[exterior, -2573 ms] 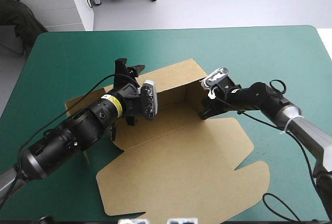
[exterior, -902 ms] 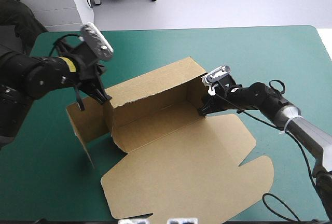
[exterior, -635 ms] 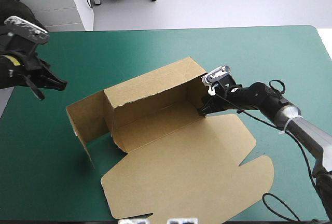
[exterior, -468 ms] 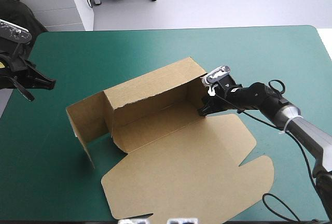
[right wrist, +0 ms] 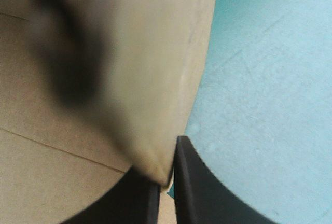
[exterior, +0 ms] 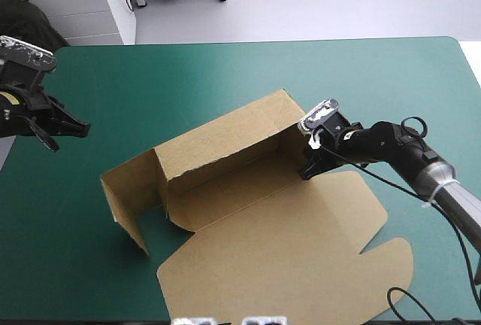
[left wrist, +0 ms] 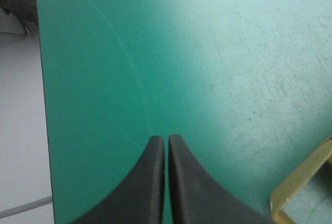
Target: Fold the box
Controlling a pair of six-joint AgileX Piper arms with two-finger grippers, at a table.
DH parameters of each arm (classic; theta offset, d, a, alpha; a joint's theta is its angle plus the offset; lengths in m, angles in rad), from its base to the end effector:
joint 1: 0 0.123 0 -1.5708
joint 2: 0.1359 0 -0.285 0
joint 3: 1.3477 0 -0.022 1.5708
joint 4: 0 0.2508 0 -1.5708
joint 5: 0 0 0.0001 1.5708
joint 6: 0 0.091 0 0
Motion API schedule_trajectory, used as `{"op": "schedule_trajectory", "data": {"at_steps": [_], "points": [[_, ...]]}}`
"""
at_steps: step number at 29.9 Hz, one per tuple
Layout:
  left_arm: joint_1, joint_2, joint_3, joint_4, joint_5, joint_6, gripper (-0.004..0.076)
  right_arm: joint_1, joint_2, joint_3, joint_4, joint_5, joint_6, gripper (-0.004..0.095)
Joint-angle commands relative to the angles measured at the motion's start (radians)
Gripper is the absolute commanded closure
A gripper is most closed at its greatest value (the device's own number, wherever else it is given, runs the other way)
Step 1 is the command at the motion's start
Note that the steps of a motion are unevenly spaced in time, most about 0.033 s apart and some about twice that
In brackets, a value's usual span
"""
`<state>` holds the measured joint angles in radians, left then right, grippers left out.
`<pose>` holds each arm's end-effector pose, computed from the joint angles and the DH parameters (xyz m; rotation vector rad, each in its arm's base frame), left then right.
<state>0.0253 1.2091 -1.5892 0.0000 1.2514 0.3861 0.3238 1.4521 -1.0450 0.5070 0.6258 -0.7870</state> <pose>0.2145 0.0054 0.4691 0.4241 2.3255 0.2004 0.2811 0.1217 0.2825 -0.9381 2.2449 0.3352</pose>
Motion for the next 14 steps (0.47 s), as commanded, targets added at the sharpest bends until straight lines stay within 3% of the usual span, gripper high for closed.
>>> {"op": "schedule_trajectory", "data": {"at_steps": [1, 8, 14], "points": [[0.000, -0.018, -0.001, -0.015, -0.017, -0.012, 0.0716, 0.002, -0.095, -0.028, -0.069, 0.062, 0.143, 0.0926], [0.000, -0.018, 0.009, -0.017, -0.010, -0.012, 0.0716, 0.002, -0.122, -0.099, -0.329, 0.321, 0.441, 0.0926], [0.000, -0.018, 0.009, -0.017, 0.003, -0.012, 0.0716, 0.002, -0.115, -0.206, -0.488, 0.444, 0.566, 0.0927]]}}
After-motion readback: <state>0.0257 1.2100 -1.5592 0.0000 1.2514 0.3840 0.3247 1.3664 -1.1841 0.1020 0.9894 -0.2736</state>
